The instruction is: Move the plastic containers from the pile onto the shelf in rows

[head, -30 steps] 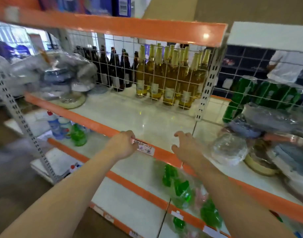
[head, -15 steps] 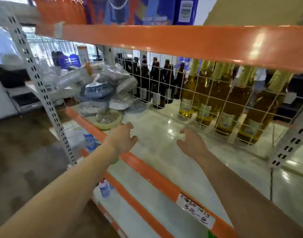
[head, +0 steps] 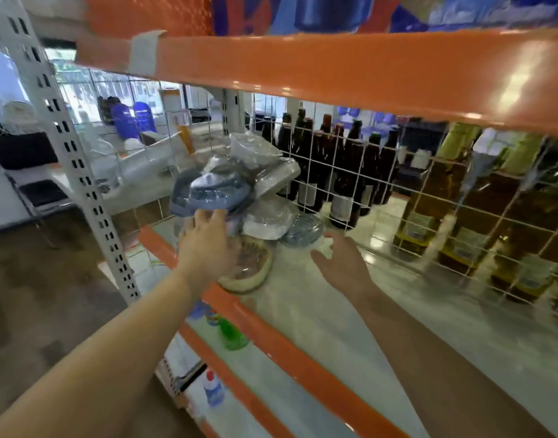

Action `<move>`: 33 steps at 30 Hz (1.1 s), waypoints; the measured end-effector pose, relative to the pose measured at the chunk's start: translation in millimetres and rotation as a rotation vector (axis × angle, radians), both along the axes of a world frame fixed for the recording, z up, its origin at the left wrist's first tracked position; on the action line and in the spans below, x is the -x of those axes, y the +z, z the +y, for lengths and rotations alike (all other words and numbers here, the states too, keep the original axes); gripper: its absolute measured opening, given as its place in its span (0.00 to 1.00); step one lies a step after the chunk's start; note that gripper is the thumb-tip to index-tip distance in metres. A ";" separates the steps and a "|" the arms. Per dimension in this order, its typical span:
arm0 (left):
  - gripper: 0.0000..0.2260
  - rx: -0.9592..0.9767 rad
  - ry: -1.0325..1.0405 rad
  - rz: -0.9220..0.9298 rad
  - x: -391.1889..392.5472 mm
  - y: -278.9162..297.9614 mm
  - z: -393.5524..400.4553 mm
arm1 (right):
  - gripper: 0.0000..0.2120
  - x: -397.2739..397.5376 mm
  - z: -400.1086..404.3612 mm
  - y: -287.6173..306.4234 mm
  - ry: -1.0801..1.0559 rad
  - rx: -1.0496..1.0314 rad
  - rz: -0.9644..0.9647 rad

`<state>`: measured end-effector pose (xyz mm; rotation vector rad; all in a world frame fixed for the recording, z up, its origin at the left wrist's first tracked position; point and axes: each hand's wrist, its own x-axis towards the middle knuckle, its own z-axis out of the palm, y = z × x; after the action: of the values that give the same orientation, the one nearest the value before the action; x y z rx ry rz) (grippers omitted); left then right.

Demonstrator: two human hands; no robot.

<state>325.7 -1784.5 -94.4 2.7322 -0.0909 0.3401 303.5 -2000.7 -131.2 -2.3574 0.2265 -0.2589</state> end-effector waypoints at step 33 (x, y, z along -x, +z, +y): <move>0.45 0.389 -0.196 0.255 -188.6 8.0 74.9 | 0.30 -189.4 114.1 56.2 -0.192 -0.110 -0.278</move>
<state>514.3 -1709.6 -86.4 2.3327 -0.1990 -0.0454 492.9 -1886.7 -75.0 -2.1632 0.3238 -0.6446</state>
